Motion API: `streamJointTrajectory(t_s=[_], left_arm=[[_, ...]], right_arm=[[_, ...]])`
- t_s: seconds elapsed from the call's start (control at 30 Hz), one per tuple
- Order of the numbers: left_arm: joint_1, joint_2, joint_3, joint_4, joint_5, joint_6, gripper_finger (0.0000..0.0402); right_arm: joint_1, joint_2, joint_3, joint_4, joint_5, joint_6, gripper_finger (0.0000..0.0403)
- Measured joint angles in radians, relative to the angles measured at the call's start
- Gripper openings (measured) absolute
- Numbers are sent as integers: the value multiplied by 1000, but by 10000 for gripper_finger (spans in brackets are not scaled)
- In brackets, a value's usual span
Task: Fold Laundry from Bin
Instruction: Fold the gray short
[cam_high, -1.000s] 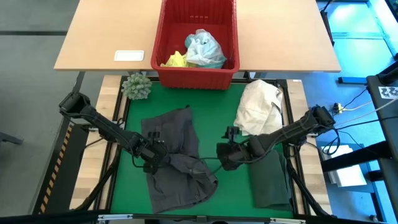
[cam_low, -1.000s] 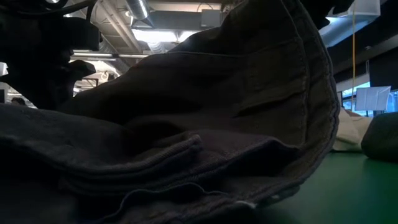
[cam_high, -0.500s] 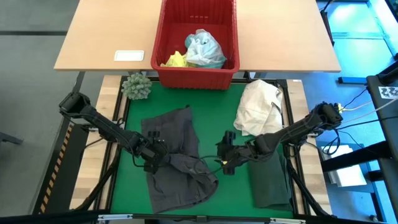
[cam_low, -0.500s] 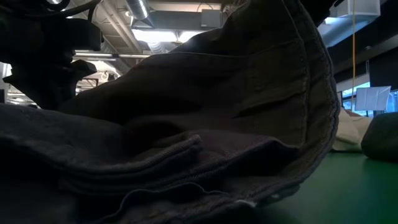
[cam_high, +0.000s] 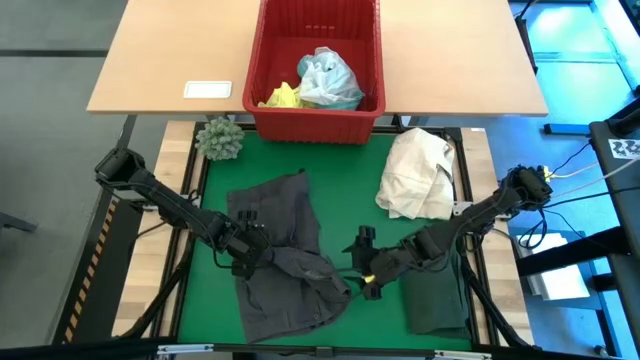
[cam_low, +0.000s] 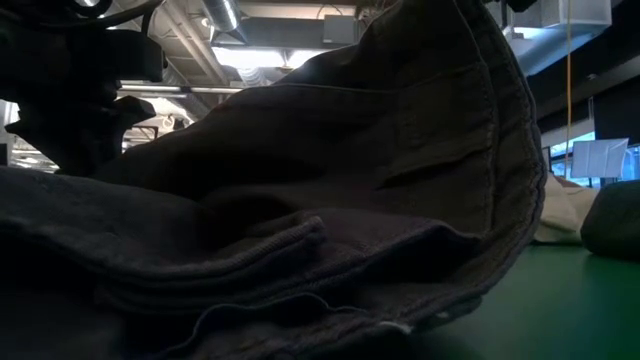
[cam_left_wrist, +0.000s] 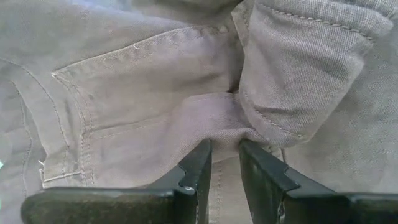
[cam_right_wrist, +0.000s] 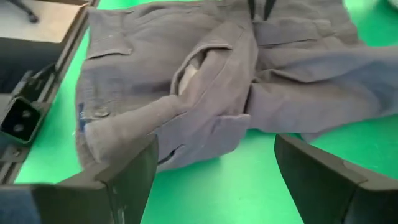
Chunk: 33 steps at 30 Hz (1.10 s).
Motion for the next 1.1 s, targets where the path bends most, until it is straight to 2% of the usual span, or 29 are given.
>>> streamJointTrajectory(t_s=[0.23, 0.63, 0.87, 1.1], left_arm=[[0, 0, 0, 1, -4, 0, 80], [0, 0, 0, 0, -8, 9, 80], [0, 0, 0, -12, -8, 35, 80], [0, 0, 0, -31, -9, 57, 80]], right_arm=[[41, 9, 0, 3, 67, 53, 319], [51, 33, 1, 30, 43, 162, 319], [69, 36, 1, 111, 16, 285, 319], [134, 37, 1, 126, 82, 308, 319]])
